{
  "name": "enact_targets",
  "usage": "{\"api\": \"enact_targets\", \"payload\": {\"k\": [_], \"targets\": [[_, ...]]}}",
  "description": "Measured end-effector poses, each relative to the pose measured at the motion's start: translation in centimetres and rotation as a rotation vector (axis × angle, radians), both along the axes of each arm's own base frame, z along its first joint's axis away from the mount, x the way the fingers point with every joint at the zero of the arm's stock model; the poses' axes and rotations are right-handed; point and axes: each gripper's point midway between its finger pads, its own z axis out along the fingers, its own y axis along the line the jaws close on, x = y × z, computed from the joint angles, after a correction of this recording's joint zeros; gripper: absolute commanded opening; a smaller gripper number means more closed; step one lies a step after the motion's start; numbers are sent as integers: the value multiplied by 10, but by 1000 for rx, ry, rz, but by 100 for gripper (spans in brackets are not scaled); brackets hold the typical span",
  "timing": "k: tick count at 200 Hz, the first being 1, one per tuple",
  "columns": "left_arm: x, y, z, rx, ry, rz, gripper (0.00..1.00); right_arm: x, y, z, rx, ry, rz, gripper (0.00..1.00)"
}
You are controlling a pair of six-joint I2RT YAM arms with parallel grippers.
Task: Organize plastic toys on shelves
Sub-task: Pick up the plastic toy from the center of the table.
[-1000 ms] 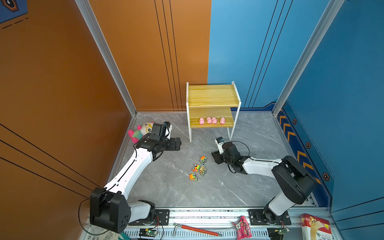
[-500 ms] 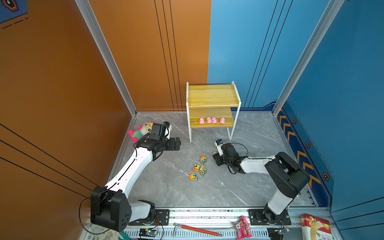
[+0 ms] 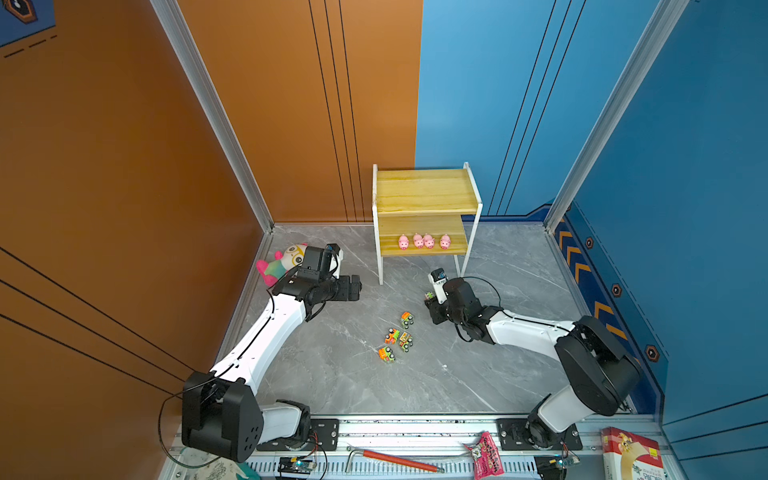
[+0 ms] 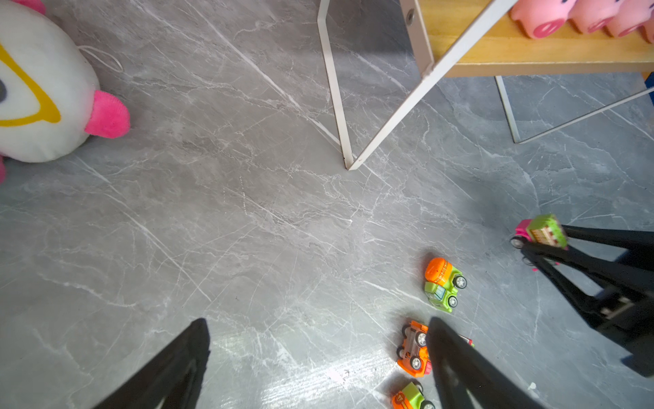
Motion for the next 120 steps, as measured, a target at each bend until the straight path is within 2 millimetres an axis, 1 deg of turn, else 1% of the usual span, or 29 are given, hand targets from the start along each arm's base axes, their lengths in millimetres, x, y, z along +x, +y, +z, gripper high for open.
{"api": "enact_targets", "payload": {"k": [23, 33, 53, 63, 81, 101, 115, 120], "targets": [[0, 0, 0, -1, -1, 0, 96, -3, 1, 50, 38, -57, 5, 25], [0, 0, 0, -3, -1, 1, 96, -5, 0, 69, 48, -75, 4, 25], [-1, -1, 5, -11, -17, -2, 96, -8, -3, 112, 72, -113, -2, 25], [-1, -1, 9, -16, -33, -3, 96, -7, -5, 137, 84, -134, -10, 25], [-5, -1, 13, -26, -55, -7, 96, -1, -9, 185, 109, -179, -34, 25], [-8, -3, 16, -34, -75, -14, 96, 9, -20, 239, 152, -233, -76, 25], [-10, -4, 19, -39, -92, -19, 96, 19, -28, 272, 170, -269, -113, 25], [-11, -5, 22, -42, -101, -24, 96, 23, -31, 281, 172, -278, -124, 25]]}}
